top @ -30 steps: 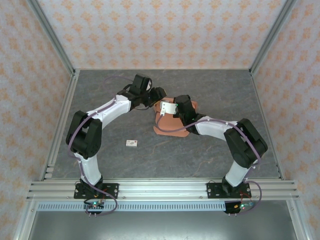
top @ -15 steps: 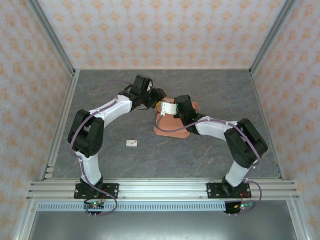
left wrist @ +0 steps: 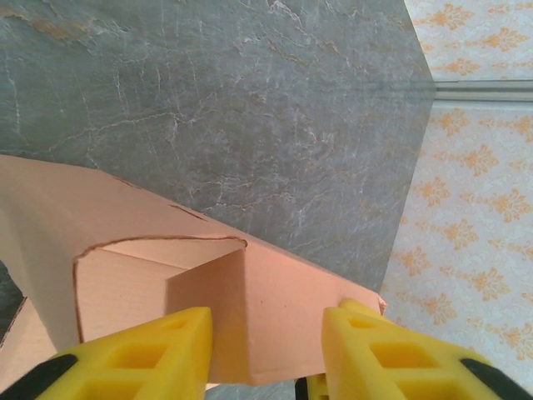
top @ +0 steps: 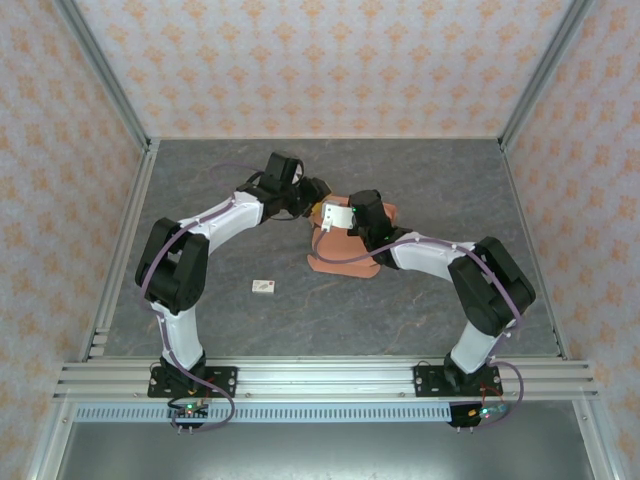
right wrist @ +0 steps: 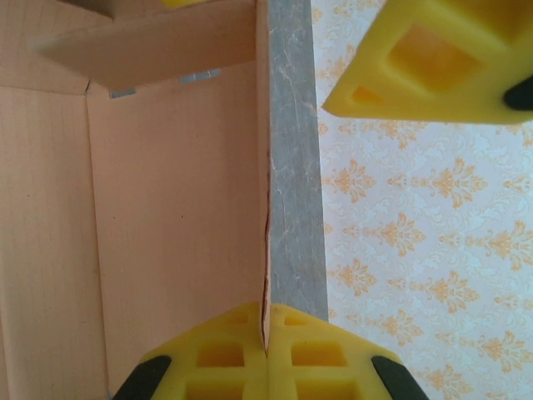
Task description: Fold the paper box
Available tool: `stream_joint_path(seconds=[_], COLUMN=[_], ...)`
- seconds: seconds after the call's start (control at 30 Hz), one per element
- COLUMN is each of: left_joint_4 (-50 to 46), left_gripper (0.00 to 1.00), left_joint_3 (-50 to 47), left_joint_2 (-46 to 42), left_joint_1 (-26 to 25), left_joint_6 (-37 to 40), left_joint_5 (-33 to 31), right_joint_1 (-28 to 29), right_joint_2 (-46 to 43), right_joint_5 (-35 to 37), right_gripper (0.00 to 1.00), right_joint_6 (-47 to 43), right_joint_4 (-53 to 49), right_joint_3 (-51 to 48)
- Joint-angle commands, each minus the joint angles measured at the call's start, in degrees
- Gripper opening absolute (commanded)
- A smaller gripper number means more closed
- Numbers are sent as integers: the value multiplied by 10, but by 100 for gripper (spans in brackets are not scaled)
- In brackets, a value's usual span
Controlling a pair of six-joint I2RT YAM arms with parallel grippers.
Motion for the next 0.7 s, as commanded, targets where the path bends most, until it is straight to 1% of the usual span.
stream_joint_path(seconds=[0.0, 0.17, 0.27, 0.3, 0.37, 0.43, 0.53, 0.67], left_joint_4=[-14, -70, -86, -94, -126, -142, -127, -134], left_gripper=[44, 49, 53, 53, 54, 55, 55, 55], left_joint_3=[6, 25, 27, 29, 31, 17, -23, -58], left_joint_2=[-36, -77, -102, -110, -125, -139, -152, -170], left_joint_1=[12, 30, 40, 44, 48, 52, 67, 71], left_joint_6=[32, 93, 125, 144, 187, 221, 254, 367], left_joint_5=[-3, -28, -25, -22, -35, -55, -49, -62], right_joint_1=[-5, -11, -12, -11, -12, -11, -14, -22], right_joint_2=[-22, -31, -31, -31, -31, -33, -36, -40], right_joint_5=[-11, -19, -19, -19, -21, -26, -38, -56], right_gripper=[0, 0, 0, 0, 0, 0, 0, 0], right_joint_6=[7, 4, 5, 5, 7, 14, 23, 31], right_joint_4=[-12, -24, -27, -27, -29, -31, -43, -89], right_joint_3=[13, 12, 14, 14, 16, 17, 21, 40])
